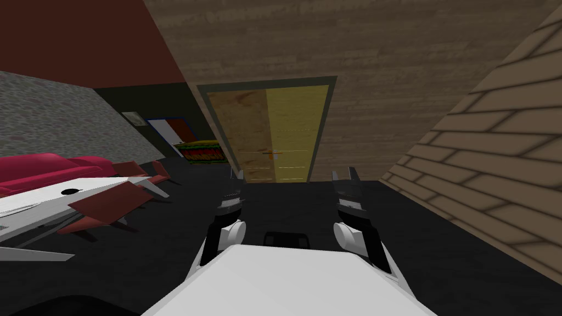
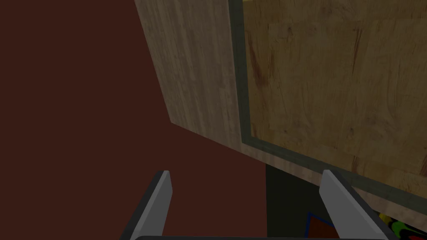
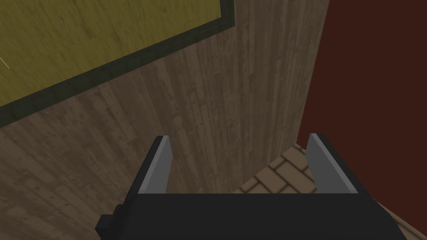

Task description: Pull the door open

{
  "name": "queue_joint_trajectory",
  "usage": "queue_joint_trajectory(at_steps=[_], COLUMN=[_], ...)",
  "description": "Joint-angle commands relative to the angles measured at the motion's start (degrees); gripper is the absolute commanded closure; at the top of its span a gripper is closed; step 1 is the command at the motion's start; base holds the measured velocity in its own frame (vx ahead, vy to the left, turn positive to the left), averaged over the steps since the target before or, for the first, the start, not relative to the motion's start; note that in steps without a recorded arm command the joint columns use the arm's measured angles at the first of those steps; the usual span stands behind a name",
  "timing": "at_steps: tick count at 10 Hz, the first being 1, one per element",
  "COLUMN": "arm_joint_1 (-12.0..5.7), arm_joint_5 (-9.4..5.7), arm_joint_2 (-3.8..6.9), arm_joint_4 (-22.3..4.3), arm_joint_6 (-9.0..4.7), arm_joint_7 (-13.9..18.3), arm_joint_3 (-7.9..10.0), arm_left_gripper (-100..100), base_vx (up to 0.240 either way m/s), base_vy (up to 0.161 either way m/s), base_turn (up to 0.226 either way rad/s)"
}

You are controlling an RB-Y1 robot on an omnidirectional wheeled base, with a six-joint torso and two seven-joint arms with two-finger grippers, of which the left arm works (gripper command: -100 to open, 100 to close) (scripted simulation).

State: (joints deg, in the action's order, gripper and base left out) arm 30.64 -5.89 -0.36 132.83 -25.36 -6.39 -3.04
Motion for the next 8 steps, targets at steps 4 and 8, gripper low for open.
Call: queue_joint_trajectory(at_steps=[4, 8], arm_joint_1=[-2.27, -4.06], arm_joint_5=[-0.29, -0.52], arm_joint_2=[1.88, 3.1], arm_joint_4=[-5.1, -9.1], arm_joint_6=[0.77, 1.38], arm_joint_7=[0.9, 1.6], arm_joint_3=[1.06, 1.9], arm_left_gripper=[-100, -100], base_vx=[0.144, 0.141], base_vy=[0.007, 0.023], base_turn=[-0.039, -0.036])
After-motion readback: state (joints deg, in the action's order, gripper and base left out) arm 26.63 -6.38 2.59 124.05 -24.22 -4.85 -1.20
